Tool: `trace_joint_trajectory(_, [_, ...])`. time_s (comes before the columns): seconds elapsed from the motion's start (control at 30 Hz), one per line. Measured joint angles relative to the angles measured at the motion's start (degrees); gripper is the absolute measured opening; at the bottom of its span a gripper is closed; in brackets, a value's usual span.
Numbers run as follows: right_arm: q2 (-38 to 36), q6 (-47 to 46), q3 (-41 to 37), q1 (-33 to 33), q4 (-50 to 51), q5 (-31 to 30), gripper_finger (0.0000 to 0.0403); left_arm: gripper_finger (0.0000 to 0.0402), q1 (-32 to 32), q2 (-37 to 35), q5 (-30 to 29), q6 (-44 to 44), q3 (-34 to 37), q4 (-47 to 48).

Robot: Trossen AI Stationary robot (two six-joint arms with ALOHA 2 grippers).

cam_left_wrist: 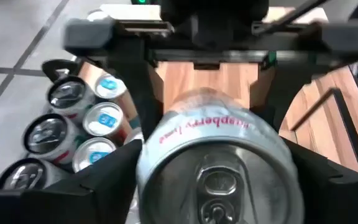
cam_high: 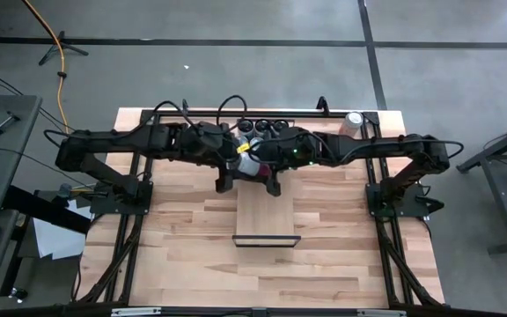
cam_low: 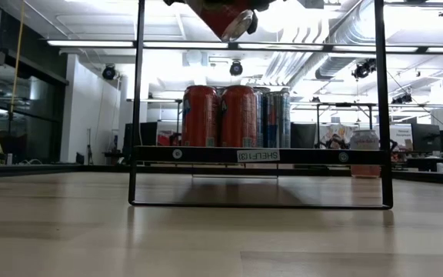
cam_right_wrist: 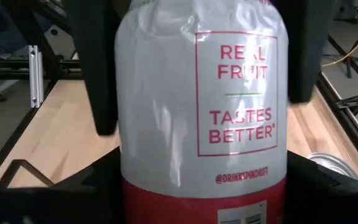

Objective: Place canned beverage on shelf
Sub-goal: Put the left pink-white soda can on the shelf

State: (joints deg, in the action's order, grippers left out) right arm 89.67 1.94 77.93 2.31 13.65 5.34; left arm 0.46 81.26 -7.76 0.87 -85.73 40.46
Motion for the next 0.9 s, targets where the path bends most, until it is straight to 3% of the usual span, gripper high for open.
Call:
trace_joint_trajectory(0.17, [-0.5, 0.0, 0.0, 0.0, 1.8, 0.4, 0.0279, 0.0321, 0.1, 0.0, -0.1, 0.3, -4.4, 4.2])
trace_joint_trajectory(0.33, [-2.4, -0.4, -0.1, 1.1, 8.0, 0.7, 0.0279, 0.0327, 1.7, -1.2, -1.6, -1.0, -11.3, 14.4])
trace_joint_trajectory(0.43, [-4.5, -0.8, -0.1, 2.0, 13.4, 0.6, 0.0279, 0.0327, 3.2, -4.5, -4.6, 2.8, -10.2, 15.3])
trace_joint_trajectory(0.63, [-6.0, -0.9, -0.1, 2.6, 23.7, 1.9, 0.0279, 0.0328, 4.8, -15.2, -7.2, 11.4, 7.2, 2.5])
trace_joint_trajectory(0.9, [-11.2, -8.7, -13.5, 1.6, 13.7, 6.3, 0.0279, 0.0328, 0.6, -26.3, -8.3, 26.6, 35.6, -36.5])
